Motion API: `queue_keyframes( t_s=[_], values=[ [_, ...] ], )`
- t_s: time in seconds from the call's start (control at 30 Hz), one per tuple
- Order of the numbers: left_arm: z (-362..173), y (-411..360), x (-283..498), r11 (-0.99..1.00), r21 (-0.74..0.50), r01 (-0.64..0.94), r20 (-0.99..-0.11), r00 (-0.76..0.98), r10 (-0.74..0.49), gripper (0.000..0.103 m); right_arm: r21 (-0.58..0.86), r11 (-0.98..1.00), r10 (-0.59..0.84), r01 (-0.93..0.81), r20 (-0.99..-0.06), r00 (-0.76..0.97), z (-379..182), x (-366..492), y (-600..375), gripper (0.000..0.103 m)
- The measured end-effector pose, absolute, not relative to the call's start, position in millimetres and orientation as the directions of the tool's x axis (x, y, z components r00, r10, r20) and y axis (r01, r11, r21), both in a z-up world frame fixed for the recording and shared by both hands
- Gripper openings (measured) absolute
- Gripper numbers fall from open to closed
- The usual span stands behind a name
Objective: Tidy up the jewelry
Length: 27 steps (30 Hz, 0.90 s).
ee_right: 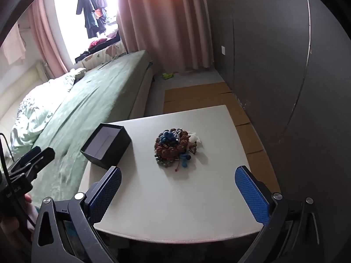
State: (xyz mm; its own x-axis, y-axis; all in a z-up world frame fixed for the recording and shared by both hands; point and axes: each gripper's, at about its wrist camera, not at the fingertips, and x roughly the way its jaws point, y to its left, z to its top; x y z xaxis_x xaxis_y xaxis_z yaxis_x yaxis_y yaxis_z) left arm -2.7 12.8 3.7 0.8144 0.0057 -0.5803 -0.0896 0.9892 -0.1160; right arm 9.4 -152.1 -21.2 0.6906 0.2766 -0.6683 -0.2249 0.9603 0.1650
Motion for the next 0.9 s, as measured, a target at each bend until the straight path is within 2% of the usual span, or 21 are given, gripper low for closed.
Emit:
queue_keyframes(
  t_s=[0.9],
  values=[
    [9.0, 6.8, -1.8, 0.991, -0.093, -0.1, -0.567, 0.823, 0.03, 0.102, 0.178, 0.962, 0.273, -0.207, -0.651, 0.708, -16.0, 4.5, -156.4, 0.103]
  ],
)
